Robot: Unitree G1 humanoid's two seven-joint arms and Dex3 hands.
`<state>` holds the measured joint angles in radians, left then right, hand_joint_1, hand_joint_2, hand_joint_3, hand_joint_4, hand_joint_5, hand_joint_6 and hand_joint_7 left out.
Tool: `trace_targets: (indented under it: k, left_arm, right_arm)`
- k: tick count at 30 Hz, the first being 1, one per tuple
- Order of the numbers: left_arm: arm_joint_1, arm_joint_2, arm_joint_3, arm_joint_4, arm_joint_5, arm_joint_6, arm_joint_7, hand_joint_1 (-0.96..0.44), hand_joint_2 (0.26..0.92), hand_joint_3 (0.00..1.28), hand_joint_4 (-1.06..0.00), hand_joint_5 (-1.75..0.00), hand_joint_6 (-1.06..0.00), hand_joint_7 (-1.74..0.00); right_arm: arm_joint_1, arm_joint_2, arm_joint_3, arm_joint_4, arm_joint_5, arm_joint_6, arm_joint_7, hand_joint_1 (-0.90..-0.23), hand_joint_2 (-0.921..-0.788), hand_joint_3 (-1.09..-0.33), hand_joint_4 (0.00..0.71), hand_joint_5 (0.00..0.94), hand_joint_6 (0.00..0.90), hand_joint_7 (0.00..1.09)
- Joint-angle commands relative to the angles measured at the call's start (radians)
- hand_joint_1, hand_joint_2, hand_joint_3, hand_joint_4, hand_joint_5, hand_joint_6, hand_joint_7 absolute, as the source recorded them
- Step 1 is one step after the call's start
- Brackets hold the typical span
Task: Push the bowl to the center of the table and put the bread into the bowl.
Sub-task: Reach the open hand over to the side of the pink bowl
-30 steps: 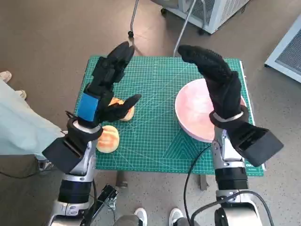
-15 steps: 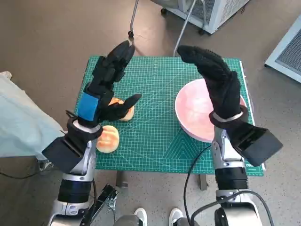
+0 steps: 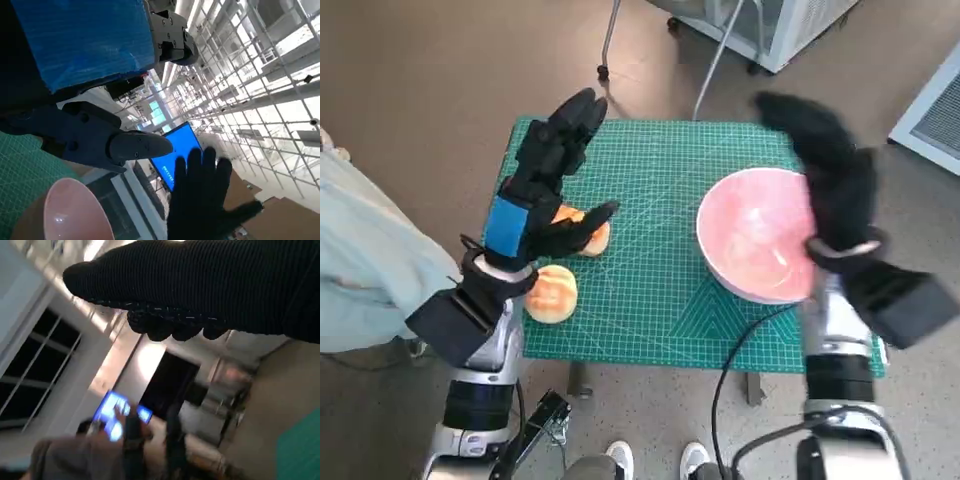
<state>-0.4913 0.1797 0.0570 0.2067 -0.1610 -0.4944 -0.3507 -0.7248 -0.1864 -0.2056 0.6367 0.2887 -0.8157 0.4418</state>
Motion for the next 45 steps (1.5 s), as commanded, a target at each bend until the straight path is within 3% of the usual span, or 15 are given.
trace_targets:
  k: [1,7,14,21,29,37,45]
  left_arm:
    - [0.008,0.002,0.007,0.009,-0.012,-0.021,-0.009,-0.44,0.921,0.31,-0.25,0.00,-0.09,-0.43]
    - [0.013,0.001,0.012,0.025,-0.012,-0.036,-0.010,-0.44,0.921,0.30,-0.25,0.00,-0.09,-0.43]
    - [0.016,-0.003,0.015,0.044,-0.013,-0.054,-0.008,-0.44,0.921,0.30,-0.25,0.00,-0.12,-0.38]
    - [0.013,-0.001,0.022,0.061,-0.015,-0.060,-0.008,-0.44,0.921,0.30,-0.25,0.00,-0.13,-0.35]
    - [0.021,-0.002,0.025,0.057,-0.015,-0.060,-0.008,-0.45,0.921,0.30,-0.25,0.00,-0.14,-0.34]
    - [0.024,0.004,0.029,0.056,-0.019,-0.054,-0.013,-0.45,0.921,0.30,-0.25,0.00,-0.15,-0.32]
    - [0.034,0.014,0.036,0.053,-0.024,-0.056,-0.022,-0.45,0.921,0.29,-0.25,0.00,-0.17,-0.29]
  right_arm:
    - [0.028,-0.024,-0.059,0.063,-0.048,-0.040,-0.108,-0.631,-0.921,-0.826,0.244,0.000,-0.001,0.66]
    - [0.026,-0.058,-0.108,0.196,-0.112,-0.108,-0.232,-0.602,-0.921,-0.836,0.241,0.000,-0.001,0.66]
    - [0.022,-0.117,-0.140,0.382,-0.160,-0.159,-0.334,-0.594,-0.921,-0.840,0.226,0.001,-0.001,0.63]
    - [0.021,-0.142,-0.157,0.521,-0.146,-0.128,-0.354,-0.568,-0.921,-0.861,0.196,0.000,-0.001,0.59]
    - [0.021,-0.144,-0.154,0.621,-0.152,-0.018,-0.364,-0.593,-0.921,-0.882,0.184,0.001,-0.001,0.53]
    - [0.009,-0.100,-0.156,0.646,-0.144,0.073,-0.389,-0.555,-0.921,-0.890,0.221,0.017,0.031,0.52]
    - [-0.016,-0.040,-0.183,0.659,-0.107,0.138,-0.368,-0.527,-0.921,-0.888,0.236,0.019,0.059,0.52]
